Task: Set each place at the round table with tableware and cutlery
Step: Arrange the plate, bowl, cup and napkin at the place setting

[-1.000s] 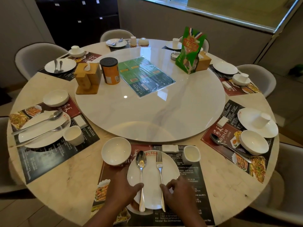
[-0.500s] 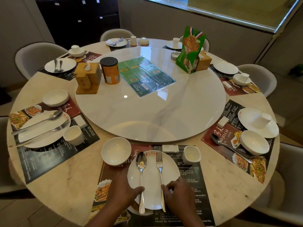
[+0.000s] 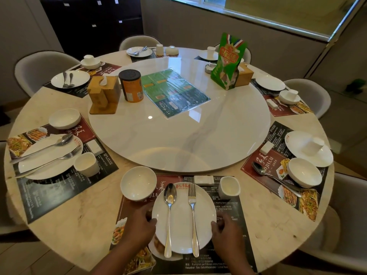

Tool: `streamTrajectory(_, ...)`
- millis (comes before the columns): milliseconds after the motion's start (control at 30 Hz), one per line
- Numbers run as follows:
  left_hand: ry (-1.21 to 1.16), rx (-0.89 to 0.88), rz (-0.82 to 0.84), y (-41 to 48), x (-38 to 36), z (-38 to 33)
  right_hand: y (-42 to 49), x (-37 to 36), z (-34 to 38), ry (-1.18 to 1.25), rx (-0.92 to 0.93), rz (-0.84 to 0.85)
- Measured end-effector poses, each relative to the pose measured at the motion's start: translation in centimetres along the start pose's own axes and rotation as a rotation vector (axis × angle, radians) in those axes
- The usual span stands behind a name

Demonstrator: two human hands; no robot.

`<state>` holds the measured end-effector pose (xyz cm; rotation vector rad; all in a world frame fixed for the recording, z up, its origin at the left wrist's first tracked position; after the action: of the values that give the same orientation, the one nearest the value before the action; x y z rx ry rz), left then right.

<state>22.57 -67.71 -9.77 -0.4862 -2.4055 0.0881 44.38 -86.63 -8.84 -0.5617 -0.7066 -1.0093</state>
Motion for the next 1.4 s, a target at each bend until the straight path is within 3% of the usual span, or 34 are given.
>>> streamTrajectory(567, 0.015, 0.007, -0.057, -0.2, 0.2, 0.5, -0.3, -0.2, -0.4, 0.05, -0.031, 0.065)
streamTrajectory(733, 0.024, 0.007, -0.122, -0.8, 0.9, -0.1, -0.1, -0.1, -0.6, 0.07, -0.02, 0.1)
streamTrajectory(1000, 0.225, -0.128, -0.297, -2.3, 3.4, -2.7, -0.2, 2.6, -2.2, -0.033, 0.032, 0.157)
streamTrajectory(1400, 0.171, -0.282, -0.178, -5.7, 1.0, -7.6, -2.5, 10.4, -7.6, -0.281, 0.041, 0.166)
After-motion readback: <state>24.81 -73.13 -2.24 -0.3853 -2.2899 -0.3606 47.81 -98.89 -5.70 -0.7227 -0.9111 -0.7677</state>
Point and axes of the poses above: each hand's wrist, its own y-axis towards the middle knuckle, its own x-axis out of the back of the hand, z = x × y, the point moved 10 cm from there along y, towards the middle knuckle, and after that the axes turned 15 degrees about -z, right-handed, at the moved point
